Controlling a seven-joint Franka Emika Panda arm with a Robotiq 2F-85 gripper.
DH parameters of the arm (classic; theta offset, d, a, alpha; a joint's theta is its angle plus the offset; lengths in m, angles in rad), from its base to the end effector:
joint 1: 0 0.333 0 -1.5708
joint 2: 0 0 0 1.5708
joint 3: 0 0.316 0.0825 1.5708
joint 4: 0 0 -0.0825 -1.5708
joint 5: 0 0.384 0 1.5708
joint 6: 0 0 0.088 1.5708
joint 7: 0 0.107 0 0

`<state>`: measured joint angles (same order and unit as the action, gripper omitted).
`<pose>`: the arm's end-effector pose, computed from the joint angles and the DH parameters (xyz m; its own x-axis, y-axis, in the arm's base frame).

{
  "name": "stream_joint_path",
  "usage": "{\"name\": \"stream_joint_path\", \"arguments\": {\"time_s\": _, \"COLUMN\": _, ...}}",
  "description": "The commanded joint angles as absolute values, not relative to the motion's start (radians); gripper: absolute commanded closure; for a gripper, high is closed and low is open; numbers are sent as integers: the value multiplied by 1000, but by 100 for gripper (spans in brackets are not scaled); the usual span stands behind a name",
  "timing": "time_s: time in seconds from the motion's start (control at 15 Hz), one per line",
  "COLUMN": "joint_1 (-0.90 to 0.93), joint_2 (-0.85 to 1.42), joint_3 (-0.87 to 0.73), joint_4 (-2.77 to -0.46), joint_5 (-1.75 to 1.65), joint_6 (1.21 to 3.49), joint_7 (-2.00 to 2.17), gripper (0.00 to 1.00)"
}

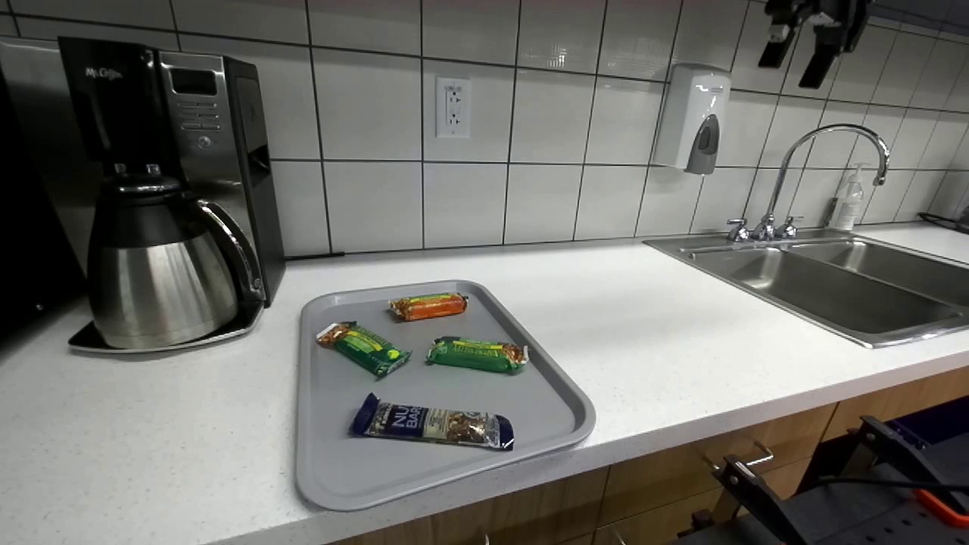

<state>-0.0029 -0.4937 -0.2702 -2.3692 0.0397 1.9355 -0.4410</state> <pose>0.3943 -0.1172 0.5051 0.9789 0.1736 0.1082 0.1871 -0.9737 -0.1300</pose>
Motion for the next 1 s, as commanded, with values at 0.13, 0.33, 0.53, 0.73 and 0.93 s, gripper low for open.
{"name": "stream_joint_path", "arguments": {"time_s": 0.13, "joint_1": 9, "joint_2": -509, "joint_3": -197, "joint_4": -2445, "joint_5": 59, "joint_6": 2044, "joint_7": -433, "gripper": 0}}
{"name": "stream_joint_path", "arguments": {"time_s": 0.33, "joint_1": 28, "joint_2": -503, "joint_3": -157, "joint_4": -2479, "joint_5": 59, "joint_6": 2108, "joint_7": -412, "gripper": 0}}
{"name": "stream_joint_path", "arguments": {"time_s": 0.53, "joint_1": 47, "joint_2": -501, "joint_3": -116, "joint_4": -2512, "joint_5": 57, "joint_6": 2172, "joint_7": -375, "gripper": 0}}
{"name": "stream_joint_path", "arguments": {"time_s": 0.73, "joint_1": 64, "joint_2": -495, "joint_3": -77, "joint_4": -2539, "joint_5": 56, "joint_6": 2243, "joint_7": -317, "gripper": 0}}
{"name": "stream_joint_path", "arguments": {"time_s": 0.93, "joint_1": 82, "joint_2": -486, "joint_3": -39, "joint_4": -2561, "joint_5": 58, "joint_6": 2307, "joint_7": -252, "gripper": 0}}
